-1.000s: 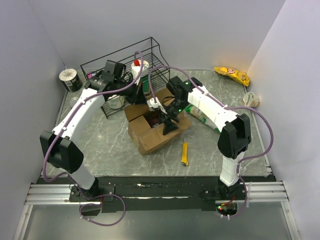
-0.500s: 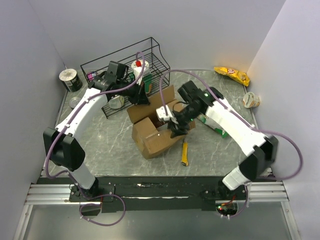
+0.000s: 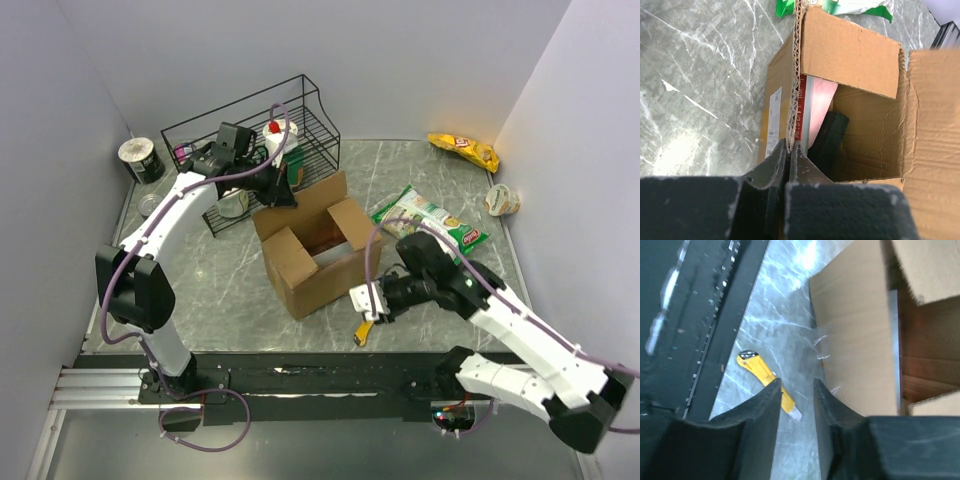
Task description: Unpack the express box
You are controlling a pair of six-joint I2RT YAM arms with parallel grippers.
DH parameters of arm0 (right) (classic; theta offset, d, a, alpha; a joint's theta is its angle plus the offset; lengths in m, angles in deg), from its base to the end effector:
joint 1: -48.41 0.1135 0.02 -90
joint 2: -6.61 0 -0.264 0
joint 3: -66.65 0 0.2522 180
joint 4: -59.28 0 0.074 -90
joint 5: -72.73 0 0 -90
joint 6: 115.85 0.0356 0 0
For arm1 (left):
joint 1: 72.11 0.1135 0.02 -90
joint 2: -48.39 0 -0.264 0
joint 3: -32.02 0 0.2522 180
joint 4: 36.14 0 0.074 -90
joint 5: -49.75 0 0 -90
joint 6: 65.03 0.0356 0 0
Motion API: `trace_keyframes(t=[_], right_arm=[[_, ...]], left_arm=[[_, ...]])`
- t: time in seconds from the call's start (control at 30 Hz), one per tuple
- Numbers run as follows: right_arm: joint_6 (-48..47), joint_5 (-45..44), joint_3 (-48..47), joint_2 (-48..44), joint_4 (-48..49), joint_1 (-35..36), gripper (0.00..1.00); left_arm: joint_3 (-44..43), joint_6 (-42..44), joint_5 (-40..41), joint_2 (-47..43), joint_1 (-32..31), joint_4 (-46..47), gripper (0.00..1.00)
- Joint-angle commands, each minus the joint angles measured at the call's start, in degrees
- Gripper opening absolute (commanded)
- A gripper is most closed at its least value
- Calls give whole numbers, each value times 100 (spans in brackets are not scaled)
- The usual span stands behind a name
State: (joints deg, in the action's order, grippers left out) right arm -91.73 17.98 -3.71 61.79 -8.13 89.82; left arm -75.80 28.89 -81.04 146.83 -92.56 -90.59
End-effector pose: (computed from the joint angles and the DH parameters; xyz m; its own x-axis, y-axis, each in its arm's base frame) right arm 0.1182 0.1317 0.3148 0.4927 -0.5593 -0.6667 -0.8702 -0.3225 -0.3726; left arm 0.3469 -0.1542 0.3443 -0.6142 0.2843 -0.7362 0.7405 0.5300 -0.4131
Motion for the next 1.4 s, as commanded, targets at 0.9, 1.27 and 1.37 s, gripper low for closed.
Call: trace_keyframes(t=[0.9,1.27,1.37], right_arm=[[2572,-562,-1152,1303,3230,-291,41],[1747,-369,807,-368,2744,-238,41],[1615,-413,993,-79,2948,-212,41]], left_arm=[[-130,-225,-992,-588,-126,430,1],[-200,-269,-1184,-562,-126,518,1],[-113,-357,-1343,-579,-135,561,1]])
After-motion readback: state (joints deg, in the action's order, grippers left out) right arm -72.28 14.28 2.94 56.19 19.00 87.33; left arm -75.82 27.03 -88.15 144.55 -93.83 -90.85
